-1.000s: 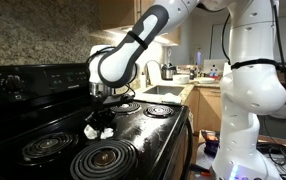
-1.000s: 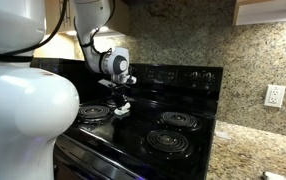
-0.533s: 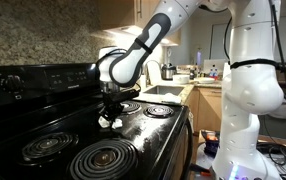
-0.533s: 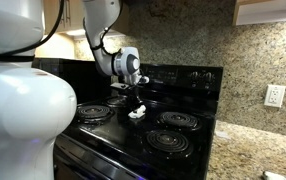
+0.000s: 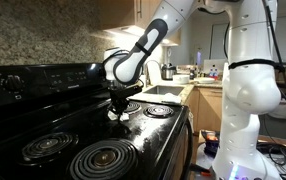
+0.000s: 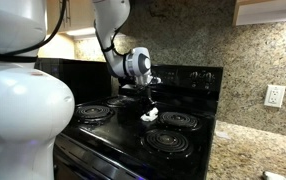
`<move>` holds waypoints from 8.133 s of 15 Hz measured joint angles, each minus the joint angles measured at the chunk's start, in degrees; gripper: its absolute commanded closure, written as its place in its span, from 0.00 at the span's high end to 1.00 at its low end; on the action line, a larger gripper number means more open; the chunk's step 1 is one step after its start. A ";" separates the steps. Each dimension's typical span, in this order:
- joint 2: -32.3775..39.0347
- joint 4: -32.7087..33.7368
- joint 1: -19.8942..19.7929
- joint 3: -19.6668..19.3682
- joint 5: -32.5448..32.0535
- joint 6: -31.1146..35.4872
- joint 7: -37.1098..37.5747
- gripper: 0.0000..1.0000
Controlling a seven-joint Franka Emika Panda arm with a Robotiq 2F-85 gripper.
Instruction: Use the white napkin to wipe the stove
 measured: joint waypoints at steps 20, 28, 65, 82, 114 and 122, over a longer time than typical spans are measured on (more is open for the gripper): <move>9.93 12.89 8.02 8.08 5.70 1.43 -5.08 0.08; 16.91 23.65 13.44 2.97 -6.94 -3.56 -3.15 0.08; 31.40 45.73 17.72 -1.51 -15.92 -12.18 2.96 0.08; 37.77 55.89 21.91 1.04 -10.05 -10.34 1.12 0.08; 32.36 47.11 23.33 10.05 -2.11 -5.90 -7.73 0.08; 18.36 26.60 22.34 14.43 12.54 -6.70 -7.75 0.08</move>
